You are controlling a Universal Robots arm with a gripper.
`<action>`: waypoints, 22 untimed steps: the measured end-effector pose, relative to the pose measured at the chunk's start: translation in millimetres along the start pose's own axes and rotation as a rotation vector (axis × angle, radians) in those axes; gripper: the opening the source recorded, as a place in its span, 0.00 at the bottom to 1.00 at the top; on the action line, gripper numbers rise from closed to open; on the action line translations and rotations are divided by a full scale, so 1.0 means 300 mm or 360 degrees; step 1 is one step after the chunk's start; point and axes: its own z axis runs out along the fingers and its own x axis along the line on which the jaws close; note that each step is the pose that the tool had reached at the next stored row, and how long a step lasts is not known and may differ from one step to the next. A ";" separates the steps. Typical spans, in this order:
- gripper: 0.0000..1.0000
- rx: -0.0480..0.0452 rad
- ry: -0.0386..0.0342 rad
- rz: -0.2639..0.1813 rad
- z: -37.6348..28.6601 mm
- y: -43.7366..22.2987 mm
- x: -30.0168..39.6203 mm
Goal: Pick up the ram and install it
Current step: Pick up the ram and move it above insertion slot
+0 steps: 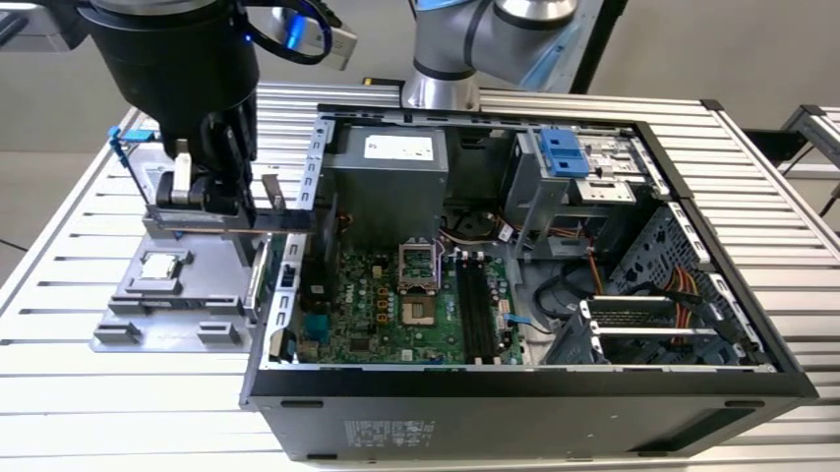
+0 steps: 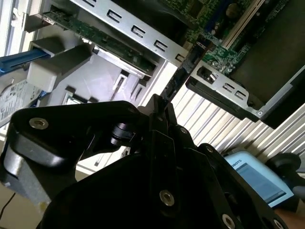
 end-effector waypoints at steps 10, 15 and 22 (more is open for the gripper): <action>0.00 0.0000 0.0000 0.0000 -0.001 -0.041 -0.001; 0.00 0.0000 0.0000 0.0000 -0.001 -0.063 -0.002; 0.00 0.0000 0.0000 0.0000 -0.001 -0.092 -0.003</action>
